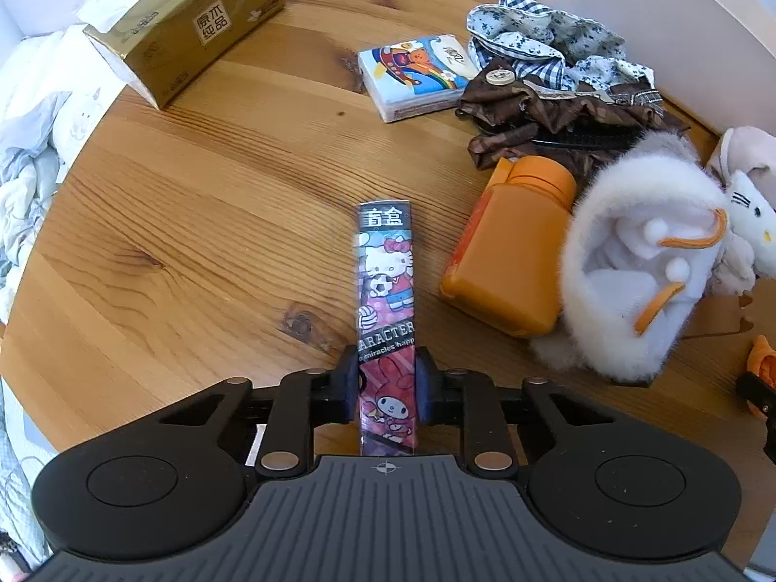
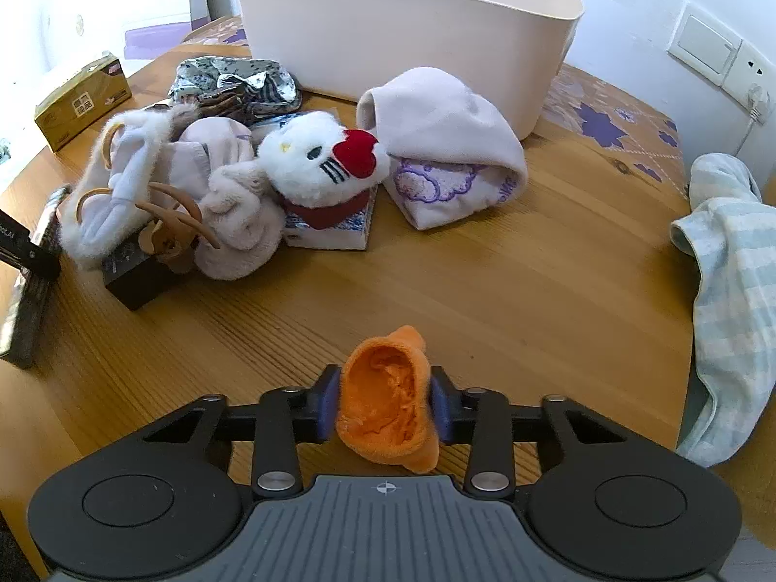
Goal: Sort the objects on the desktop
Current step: 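Grasp the Hello Kitty blind-box strip with the left tool while the right tool grasps the orange cup toy, then carry both items over the basket and open both tools to drop them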
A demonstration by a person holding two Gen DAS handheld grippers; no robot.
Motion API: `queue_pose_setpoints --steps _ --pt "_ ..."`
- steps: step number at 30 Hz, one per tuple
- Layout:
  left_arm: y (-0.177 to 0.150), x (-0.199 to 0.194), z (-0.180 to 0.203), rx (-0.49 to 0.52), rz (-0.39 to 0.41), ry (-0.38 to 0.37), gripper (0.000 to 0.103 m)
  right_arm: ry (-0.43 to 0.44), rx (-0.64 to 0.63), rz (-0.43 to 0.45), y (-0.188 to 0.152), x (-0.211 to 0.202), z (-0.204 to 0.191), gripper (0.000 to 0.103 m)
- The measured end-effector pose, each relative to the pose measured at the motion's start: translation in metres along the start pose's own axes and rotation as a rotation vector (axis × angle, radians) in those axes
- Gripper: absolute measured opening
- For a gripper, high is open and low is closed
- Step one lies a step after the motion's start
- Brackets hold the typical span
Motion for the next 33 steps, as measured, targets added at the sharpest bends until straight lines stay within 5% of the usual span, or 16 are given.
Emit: queue_pose_setpoints --steps 5,18,33 --pt "-0.001 -0.004 -0.007 -0.010 -0.005 -0.005 0.023 0.012 0.009 -0.009 0.002 0.000 -0.003 0.015" --pt "0.031 -0.028 -0.035 0.001 0.093 -0.012 0.023 -0.001 0.027 0.044 0.027 -0.012 0.016 0.014" --pt "0.122 -0.065 -0.013 0.110 0.306 -0.023 0.023 -0.100 0.030 0.186 0.085 -0.044 0.058 0.014"
Point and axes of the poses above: each gripper's, at about its wrist camera, not at the fingertips, and x roughly the way its jaws point, z to its right, y to its top, the point moved 7 cm from there along x, roughly the way its jaws point, and after that the axes turned 4 degrees about -y, right-handed, at the moved point
